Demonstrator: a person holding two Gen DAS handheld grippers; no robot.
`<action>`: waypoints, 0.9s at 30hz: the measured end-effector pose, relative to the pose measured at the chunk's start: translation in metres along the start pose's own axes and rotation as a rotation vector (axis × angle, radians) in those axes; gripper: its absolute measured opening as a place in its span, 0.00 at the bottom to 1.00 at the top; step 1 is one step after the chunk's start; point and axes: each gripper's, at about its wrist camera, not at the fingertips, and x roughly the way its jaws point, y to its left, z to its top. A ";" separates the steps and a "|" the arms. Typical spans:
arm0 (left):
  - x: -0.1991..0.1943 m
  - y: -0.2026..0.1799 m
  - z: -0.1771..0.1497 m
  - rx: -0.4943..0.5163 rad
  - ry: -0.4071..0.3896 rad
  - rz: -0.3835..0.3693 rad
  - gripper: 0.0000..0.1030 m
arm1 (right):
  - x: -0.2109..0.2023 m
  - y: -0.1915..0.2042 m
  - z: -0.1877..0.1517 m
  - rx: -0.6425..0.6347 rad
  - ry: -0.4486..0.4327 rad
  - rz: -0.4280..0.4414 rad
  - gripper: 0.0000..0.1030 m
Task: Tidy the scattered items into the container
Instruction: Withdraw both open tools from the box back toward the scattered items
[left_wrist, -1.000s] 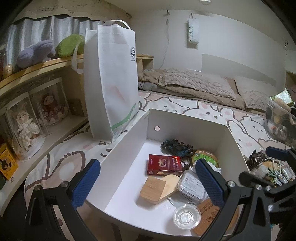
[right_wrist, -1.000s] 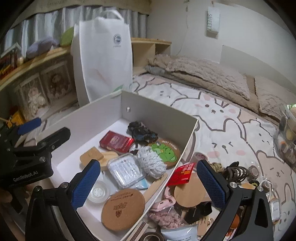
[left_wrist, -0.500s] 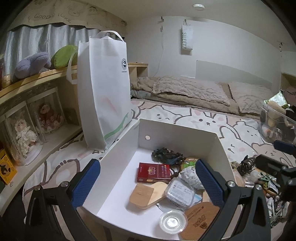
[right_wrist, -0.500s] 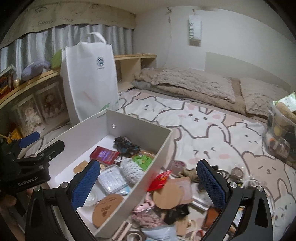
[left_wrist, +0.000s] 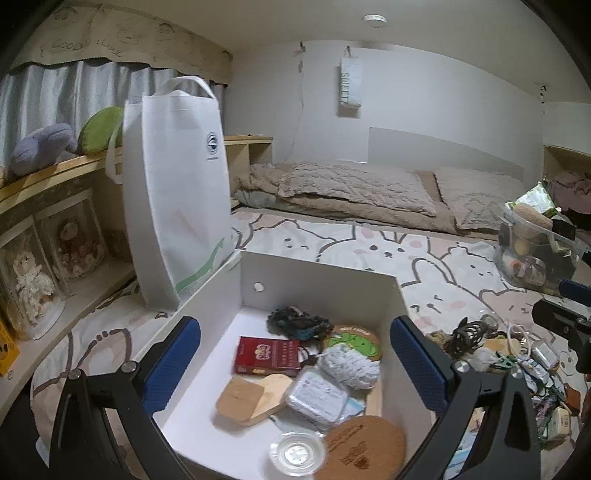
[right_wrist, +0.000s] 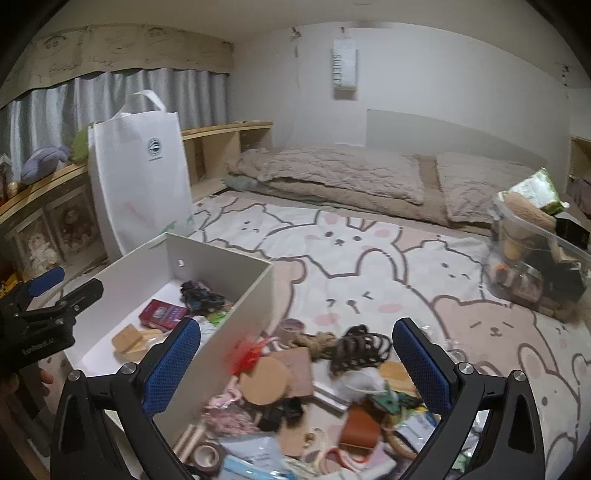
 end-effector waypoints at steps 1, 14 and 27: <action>0.000 -0.004 0.001 0.002 -0.001 -0.006 1.00 | -0.002 -0.003 -0.001 0.002 -0.003 -0.009 1.00; -0.003 -0.050 0.008 0.014 -0.030 -0.121 1.00 | -0.028 -0.062 -0.010 0.048 -0.036 -0.101 1.00; -0.004 -0.083 0.006 0.051 -0.037 -0.168 1.00 | -0.052 -0.113 -0.025 0.097 -0.073 -0.196 1.00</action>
